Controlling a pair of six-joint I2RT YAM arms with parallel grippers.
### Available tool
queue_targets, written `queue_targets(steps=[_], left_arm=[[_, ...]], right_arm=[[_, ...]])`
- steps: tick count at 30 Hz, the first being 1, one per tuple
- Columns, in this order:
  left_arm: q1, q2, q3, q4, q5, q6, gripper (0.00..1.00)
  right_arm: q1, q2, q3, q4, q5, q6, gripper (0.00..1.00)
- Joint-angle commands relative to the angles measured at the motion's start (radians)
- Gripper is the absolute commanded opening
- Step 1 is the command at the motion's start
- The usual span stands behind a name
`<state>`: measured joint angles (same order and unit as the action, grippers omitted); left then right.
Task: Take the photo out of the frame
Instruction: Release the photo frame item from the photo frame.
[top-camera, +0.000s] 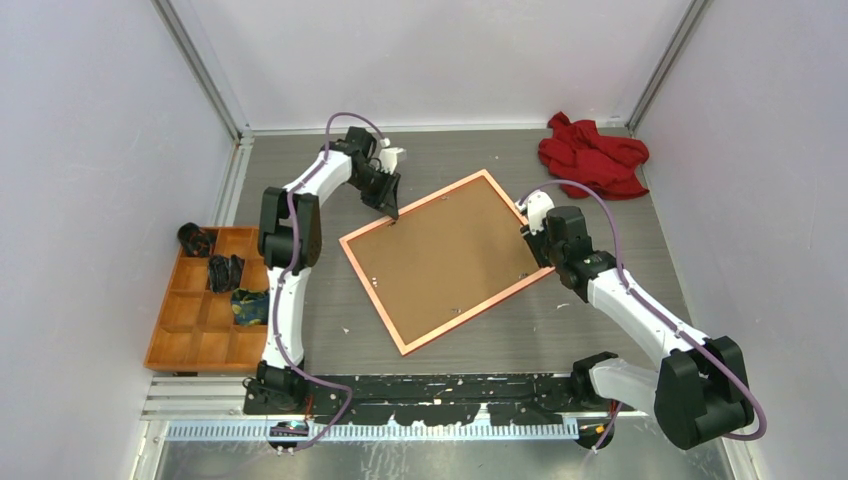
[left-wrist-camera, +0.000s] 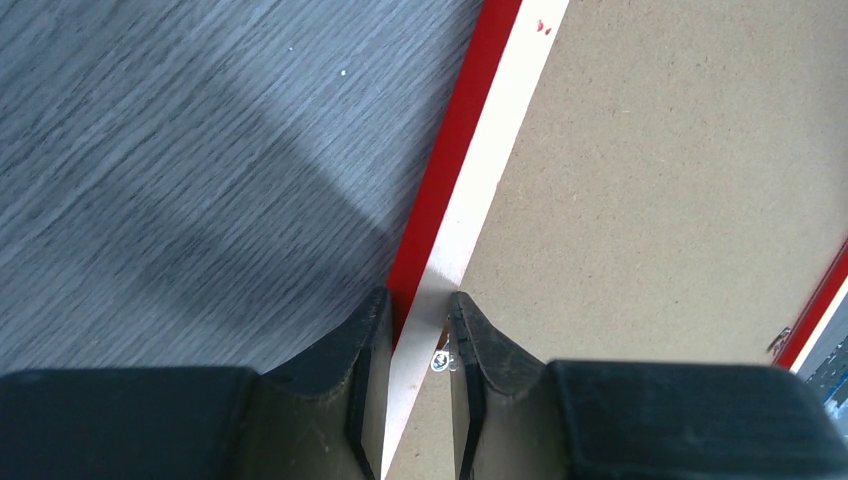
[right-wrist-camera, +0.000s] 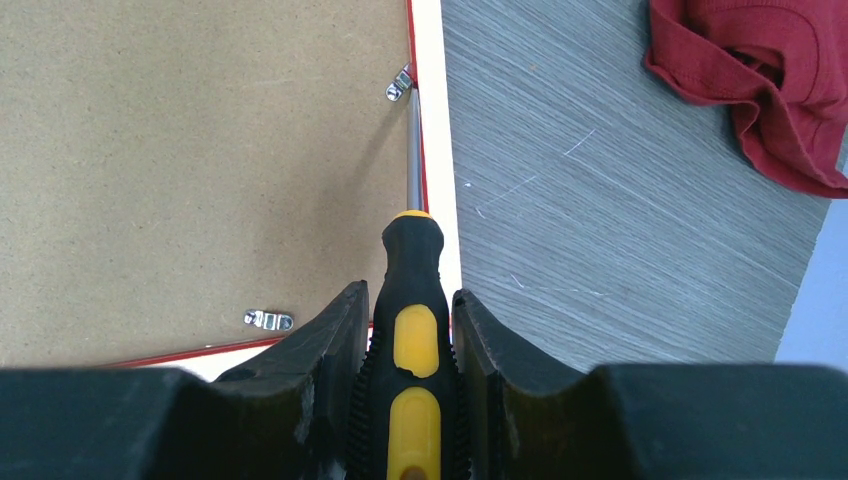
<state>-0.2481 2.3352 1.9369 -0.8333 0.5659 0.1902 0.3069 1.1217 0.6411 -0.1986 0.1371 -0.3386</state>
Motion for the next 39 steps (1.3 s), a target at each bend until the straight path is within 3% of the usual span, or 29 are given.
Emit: queue_targets(steps=[1,13,39], left_arm=[[0.007,0.052,0.021,-0.033,-0.024,-0.003,0.18],[0.001,0.097,0.089,-0.088,-0.024,0.008,0.14],[0.021,0.135,0.127,-0.125,-0.008,-0.020,0.13]], right_arm=[[0.013,-0.001,-0.004,0.014,-0.012,-0.026,0.01],[0.058,0.009,-0.032,0.076,0.029,-0.112,0.01],[0.056,0.007,-0.040,0.074,0.090,-0.094,0.01]])
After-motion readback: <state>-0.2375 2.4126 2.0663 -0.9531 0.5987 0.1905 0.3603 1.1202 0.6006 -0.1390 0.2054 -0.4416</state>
